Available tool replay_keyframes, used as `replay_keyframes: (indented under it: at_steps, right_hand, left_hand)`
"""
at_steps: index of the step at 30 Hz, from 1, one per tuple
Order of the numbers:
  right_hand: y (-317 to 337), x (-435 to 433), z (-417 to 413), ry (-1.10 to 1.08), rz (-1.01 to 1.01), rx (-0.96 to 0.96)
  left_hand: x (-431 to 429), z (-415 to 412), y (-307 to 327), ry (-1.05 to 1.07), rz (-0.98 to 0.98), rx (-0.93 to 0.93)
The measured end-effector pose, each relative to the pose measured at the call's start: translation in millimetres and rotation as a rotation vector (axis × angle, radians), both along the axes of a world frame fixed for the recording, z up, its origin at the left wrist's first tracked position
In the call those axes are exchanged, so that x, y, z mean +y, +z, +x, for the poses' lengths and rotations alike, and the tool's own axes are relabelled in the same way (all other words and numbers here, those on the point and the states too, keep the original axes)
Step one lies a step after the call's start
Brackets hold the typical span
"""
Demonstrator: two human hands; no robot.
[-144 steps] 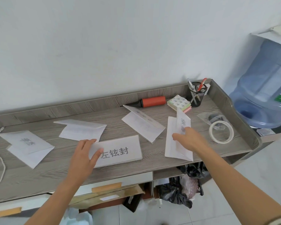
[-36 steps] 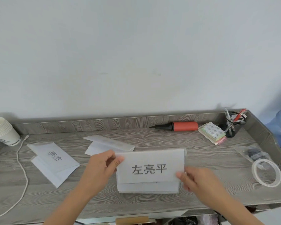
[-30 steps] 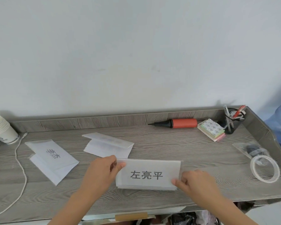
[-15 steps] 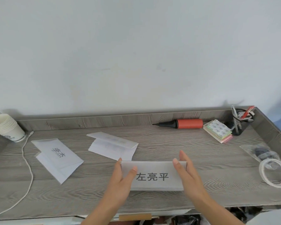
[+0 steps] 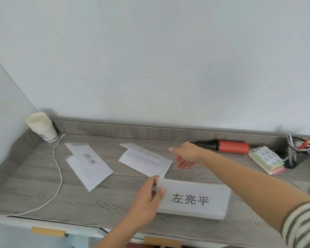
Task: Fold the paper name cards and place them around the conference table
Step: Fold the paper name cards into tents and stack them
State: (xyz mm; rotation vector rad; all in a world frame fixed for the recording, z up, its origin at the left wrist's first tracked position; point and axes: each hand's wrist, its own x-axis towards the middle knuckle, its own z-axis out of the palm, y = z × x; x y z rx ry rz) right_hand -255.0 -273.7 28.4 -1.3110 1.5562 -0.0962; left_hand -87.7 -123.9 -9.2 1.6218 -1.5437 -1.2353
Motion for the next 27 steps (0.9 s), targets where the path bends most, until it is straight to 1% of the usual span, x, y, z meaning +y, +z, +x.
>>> replay_keyframes:
  at_steps: [3, 6, 8, 11, 14, 17, 20, 23, 25, 27]
  right_hand:
    - [-23, -19, 21, 0.036, 0.217, 0.089]
    - [-40, -26, 31, -0.009, 0.32, 0.106]
    - [-49, -25, 33, -0.074, 0.349, 0.062]
    - [-55, -21, 32, -0.27, 0.332, -0.11]
    - [-47, -22, 25, -0.463, 0.224, -0.328]
    - [-27, -22, 6, -0.566, 0.068, -0.467]
    - [4, -8, -21, -0.555, -0.143, -0.503]
    - [42, 26, -53, -0.503, -0.361, -0.532]
    - [65, 55, -74, -0.465, -0.468, -0.576]
    - [79, 85, -91, -0.42, -0.519, -0.608]
  left_hand:
    - [-1, 5, -3, -0.02, -0.013, -0.005]
    - [-1, 8, -5, -0.028, -0.025, -0.004]
    - [-2, 10, -6, -0.03, -0.024, -0.002]
    - [-3, 11, -8, -0.042, -0.019, 0.012]
    - [-3, 12, -7, -0.054, -0.011, 0.033]
    - [-5, 16, -7, -0.063, 0.011, 0.066]
    - [-11, 24, -4, -0.005, 0.059, 0.146]
    - [-23, 29, 9, 0.151, 0.063, 0.216]
    - [-34, 26, 28, 0.261, 0.061, 0.351]
    - [-42, 19, 51, 0.267, 0.05, 0.493]
